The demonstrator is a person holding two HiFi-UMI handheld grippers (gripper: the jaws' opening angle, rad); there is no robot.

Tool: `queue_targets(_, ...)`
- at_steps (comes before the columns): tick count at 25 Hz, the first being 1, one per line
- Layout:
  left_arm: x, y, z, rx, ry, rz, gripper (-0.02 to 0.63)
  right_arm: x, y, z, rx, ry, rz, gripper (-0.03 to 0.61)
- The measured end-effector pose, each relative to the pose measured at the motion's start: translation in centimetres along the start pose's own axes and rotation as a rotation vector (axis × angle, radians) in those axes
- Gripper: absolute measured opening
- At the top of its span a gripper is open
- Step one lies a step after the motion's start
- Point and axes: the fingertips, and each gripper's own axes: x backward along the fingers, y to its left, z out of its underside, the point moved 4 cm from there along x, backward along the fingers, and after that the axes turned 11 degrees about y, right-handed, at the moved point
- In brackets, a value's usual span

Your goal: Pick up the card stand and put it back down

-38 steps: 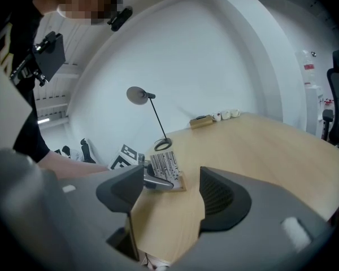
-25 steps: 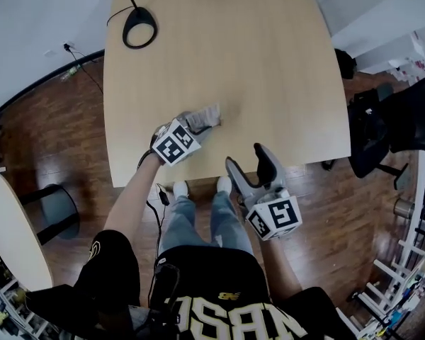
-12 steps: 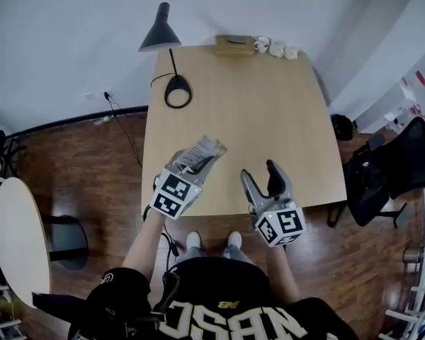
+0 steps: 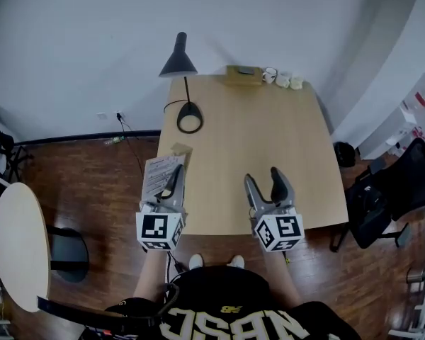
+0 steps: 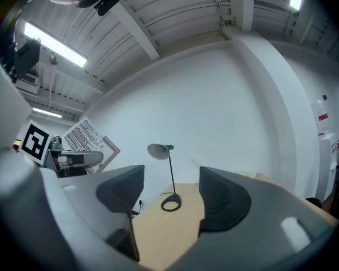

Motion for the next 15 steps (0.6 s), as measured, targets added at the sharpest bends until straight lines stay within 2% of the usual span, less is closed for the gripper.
queue_targets(4, 0.8, 0.6, 0.6, 0.038, -0.003, -0.047, 0.100, -0.4, 0.4, -0.1, 0.006, 0.003, -0.023, 0.304)
queue_targets(10, 0.5, 0.4, 2.2, -0.002, 0.074, -0.060, 0.097, -0.9, 1.3, 0.2, 0.012, 0.007, -0.061, 0.302)
queue_targets(15, 0.6, 0.7, 2.8, -0.003, 0.087, -0.054, 0.097, -1.4, 2.0, 0.5, 0.014, 0.019, -0.085, 0.301)
